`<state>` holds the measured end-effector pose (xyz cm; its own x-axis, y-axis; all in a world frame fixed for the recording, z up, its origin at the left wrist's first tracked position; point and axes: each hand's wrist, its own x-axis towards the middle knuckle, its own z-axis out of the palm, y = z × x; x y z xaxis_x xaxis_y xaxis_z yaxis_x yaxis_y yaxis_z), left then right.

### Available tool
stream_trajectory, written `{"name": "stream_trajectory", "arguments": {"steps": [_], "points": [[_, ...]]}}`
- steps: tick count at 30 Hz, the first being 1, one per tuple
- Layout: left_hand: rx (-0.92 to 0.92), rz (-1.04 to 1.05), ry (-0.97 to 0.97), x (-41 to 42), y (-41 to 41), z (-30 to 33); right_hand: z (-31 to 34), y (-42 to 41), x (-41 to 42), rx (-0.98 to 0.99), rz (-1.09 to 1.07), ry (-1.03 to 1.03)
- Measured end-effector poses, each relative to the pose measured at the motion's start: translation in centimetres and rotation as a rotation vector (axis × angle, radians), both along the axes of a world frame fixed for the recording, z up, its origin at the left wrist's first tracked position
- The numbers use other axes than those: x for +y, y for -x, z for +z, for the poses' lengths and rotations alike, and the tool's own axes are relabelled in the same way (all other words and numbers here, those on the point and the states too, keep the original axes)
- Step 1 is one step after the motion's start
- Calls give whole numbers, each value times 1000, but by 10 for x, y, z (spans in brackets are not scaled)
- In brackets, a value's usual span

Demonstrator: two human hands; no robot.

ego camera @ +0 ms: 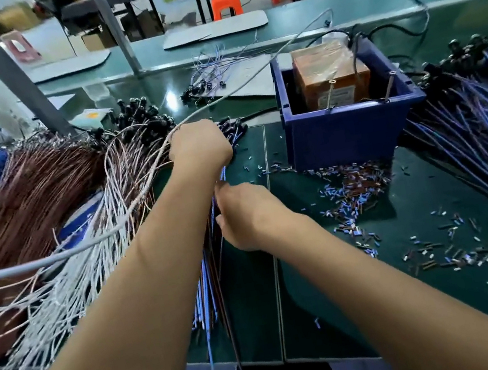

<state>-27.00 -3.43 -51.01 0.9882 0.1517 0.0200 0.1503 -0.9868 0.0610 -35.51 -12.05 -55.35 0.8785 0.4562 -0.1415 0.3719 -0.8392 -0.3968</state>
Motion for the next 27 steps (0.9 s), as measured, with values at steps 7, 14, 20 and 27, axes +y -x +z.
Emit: {"name": "stream_trajectory", "arguments": {"steps": [7, 14, 20, 27], "points": [[-52, 75, 40, -1, -13, 0, -4, -4, -3, -12, 8, -6], [105, 60, 455, -17, -24, 30, -1, 1, -26, 142, -318, -780], [-145, 215, 1678, -49, -6, 49, 21, 5, -37, 374, -303, -1304], [-249, 70, 2132, -65, 12, 84, 24, 0, -99, 461, -80, -1335]]}}
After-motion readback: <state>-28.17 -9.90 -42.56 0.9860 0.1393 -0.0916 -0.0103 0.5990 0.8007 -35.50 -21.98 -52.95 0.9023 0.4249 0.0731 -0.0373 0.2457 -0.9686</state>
